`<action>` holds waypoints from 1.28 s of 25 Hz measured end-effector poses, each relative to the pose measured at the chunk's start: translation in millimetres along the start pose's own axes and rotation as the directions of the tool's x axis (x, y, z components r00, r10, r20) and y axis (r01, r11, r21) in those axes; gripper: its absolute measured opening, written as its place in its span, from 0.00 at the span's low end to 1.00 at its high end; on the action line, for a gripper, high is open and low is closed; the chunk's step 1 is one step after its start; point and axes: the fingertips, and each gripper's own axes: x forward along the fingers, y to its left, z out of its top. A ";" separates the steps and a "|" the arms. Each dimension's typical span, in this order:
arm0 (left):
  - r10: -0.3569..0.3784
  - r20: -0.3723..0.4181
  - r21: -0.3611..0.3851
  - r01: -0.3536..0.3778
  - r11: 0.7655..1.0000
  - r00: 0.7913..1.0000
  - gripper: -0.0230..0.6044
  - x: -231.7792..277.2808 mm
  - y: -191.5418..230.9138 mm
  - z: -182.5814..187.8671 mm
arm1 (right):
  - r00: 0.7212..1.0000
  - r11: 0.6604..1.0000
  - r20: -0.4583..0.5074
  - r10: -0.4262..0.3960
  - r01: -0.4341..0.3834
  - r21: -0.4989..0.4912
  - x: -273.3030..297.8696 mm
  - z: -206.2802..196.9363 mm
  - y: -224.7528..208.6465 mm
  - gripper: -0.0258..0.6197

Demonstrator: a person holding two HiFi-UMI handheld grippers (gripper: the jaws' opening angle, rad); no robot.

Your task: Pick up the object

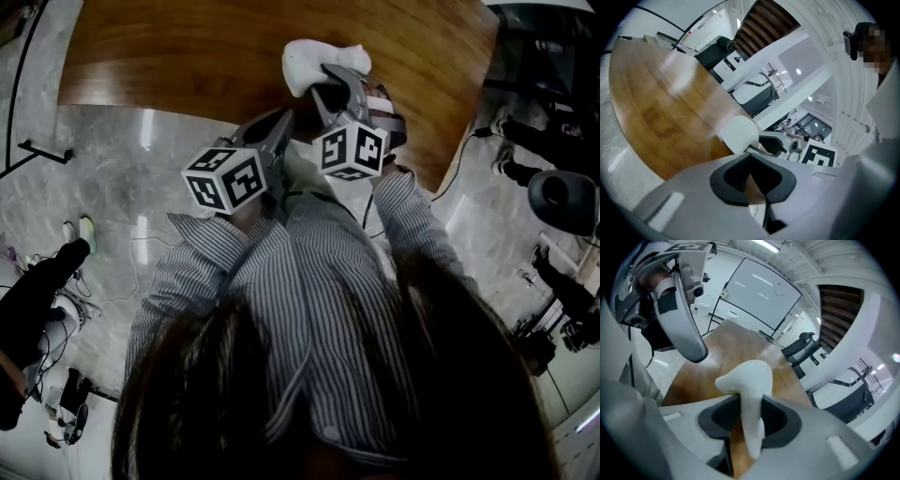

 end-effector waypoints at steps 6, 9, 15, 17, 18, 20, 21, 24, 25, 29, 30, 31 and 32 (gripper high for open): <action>-0.014 0.064 0.068 0.009 0.998 0.998 0.04 -11.0 -11.4 34.2 | 0.998 0.991 0.055 -0.013 0.006 0.137 -27.4 16.2 -22.9 0.24; -0.020 0.097 0.111 0.009 0.994 0.995 0.04 -17.8 -19.1 51.4 | 0.994 0.968 0.101 -0.035 0.009 0.250 -48.0 27.1 -40.6 0.24; -0.054 0.118 0.184 0.031 0.982 0.992 0.04 -30.8 -41.8 60.0 | 0.973 0.872 0.221 -0.069 -0.050 0.488 -87.6 47.5 -54.7 0.24; -0.062 0.118 0.202 0.037 0.979 0.991 0.04 -30.7 -46.6 62.8 | 0.964 0.819 0.251 -0.085 -0.076 0.568 -96.2 47.9 -58.0 0.24; -0.064 0.119 0.212 0.038 0.977 0.991 0.04 -29.5 -48.7 65.1 | 0.960 0.788 0.264 -0.093 -0.092 0.609 -99.0 46.5 -59.0 0.24; -0.067 0.120 0.236 0.037 0.971 0.991 0.04 -28.1 -52.7 70.0 | 0.952 0.722 0.288 -0.105 -0.126 0.680 -102.8 44.8 -57.8 0.24; -0.070 0.121 0.247 0.038 0.968 0.990 0.04 -28.1 -54.6 72.0 | 0.948 0.691 0.298 -0.108 -0.144 0.708 -104.1 44.6 -55.4 0.24; -0.082 0.123 0.256 0.048 0.965 0.989 0.04 -27.3 -58.9 76.1 | 0.938 0.599 0.328 -0.114 -0.198 0.776 -105.8 44.2 -48.5 0.24; -0.084 0.122 0.258 0.050 0.965 0.989 0.04 -26.7 -59.9 77.0 | 0.935 0.572 0.336 -0.117 -0.213 0.792 -106.5 43.8 -47.4 0.24; -0.083 0.112 0.261 0.051 0.964 0.990 0.04 -27.6 -62.4 76.7 | 0.927 0.520 0.350 -0.138 -0.233 0.822 -113.0 44.5 -47.2 0.24; -0.082 0.109 0.260 0.051 0.964 0.991 0.04 -27.8 -62.5 76.1 | 0.925 0.514 0.352 -0.144 -0.234 0.825 -114.8 45.2 -47.4 0.24; -0.082 0.106 0.259 0.052 0.964 0.991 0.04 -27.7 -62.7 75.5 | 0.923 0.508 0.355 -0.149 -0.236 0.828 -116.3 46.1 -47.4 0.24; -0.083 0.103 0.259 0.054 0.964 0.991 0.04 -27.5 -63.1 75.2 | 0.921 0.503 0.358 -0.154 -0.239 0.831 -117.6 47.2 -47.3 0.24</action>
